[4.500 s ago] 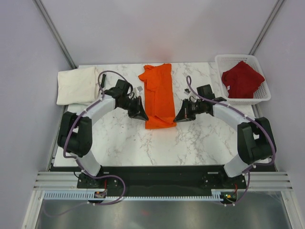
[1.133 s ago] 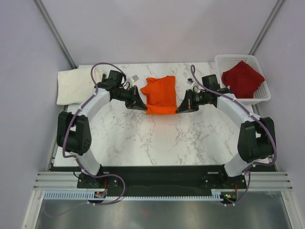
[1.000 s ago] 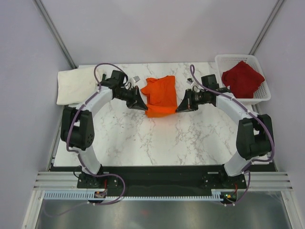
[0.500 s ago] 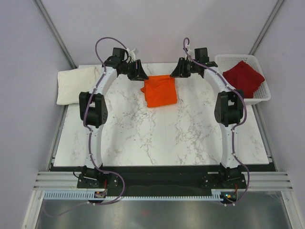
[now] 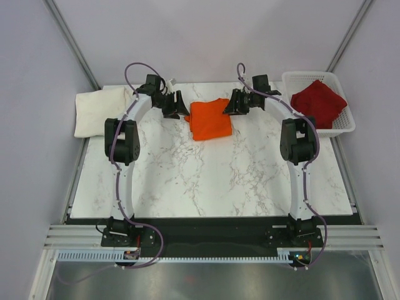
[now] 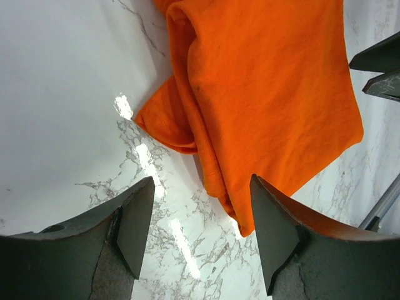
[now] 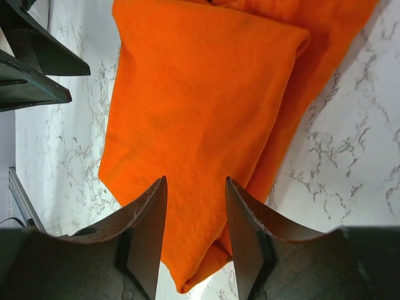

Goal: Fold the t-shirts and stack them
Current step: Neatly place the folded tshirt to the corner

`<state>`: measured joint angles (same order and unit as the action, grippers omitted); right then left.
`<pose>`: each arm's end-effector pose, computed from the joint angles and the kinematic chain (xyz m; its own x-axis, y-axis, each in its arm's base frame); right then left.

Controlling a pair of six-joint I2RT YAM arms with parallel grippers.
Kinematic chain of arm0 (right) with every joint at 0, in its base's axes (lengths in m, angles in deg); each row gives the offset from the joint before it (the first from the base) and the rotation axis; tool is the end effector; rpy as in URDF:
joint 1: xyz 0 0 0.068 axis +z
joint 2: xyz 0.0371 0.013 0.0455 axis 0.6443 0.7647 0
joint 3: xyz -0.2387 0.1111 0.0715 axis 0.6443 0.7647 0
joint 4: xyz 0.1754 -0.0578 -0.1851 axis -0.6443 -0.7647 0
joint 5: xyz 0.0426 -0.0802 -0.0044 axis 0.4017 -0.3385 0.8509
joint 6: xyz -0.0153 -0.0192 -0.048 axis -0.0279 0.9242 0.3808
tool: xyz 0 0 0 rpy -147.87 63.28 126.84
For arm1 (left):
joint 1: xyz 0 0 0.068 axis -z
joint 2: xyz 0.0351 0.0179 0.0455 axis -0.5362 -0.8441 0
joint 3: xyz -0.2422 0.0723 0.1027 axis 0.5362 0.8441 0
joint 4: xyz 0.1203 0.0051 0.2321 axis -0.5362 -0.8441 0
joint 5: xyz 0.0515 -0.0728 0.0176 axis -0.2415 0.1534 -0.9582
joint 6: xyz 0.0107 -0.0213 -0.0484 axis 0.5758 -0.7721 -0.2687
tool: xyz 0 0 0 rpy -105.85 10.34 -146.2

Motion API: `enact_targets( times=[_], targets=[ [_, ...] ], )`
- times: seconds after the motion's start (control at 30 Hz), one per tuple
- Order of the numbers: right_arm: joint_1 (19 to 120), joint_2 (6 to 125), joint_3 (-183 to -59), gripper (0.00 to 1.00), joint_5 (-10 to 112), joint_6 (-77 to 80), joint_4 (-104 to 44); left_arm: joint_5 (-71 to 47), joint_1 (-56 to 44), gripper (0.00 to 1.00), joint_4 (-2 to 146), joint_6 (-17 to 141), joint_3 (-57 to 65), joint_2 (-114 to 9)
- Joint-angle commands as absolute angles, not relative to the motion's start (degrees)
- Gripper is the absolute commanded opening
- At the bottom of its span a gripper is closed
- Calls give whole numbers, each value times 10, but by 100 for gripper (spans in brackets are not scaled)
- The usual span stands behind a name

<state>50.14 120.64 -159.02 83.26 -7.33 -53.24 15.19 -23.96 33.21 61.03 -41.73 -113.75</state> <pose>0.5180 0.1146 0.1834 -0.8395 0.0588 -0.5401 -0.3568 0.6900 0.6297 0.5130 -0.0971 0.1875 -0.8908 -0.0446 -0.4523 0.2591 0.7679 -0.5859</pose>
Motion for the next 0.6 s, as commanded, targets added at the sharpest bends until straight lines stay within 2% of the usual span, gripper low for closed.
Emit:
enact_targets(
  times=[0.0,0.37,0.57],
  targets=[
    [506,1201,-1579,50,848,-79,-516,198,-248,70,338,594,-414,-1145],
    [508,1249,-1575,52,827,-52,-538,267,-246,70,375,557,-441,-1232],
    [508,1268,-1584,53,819,-47,-547,305,-221,63,391,553,-475,-1275]
  ],
)
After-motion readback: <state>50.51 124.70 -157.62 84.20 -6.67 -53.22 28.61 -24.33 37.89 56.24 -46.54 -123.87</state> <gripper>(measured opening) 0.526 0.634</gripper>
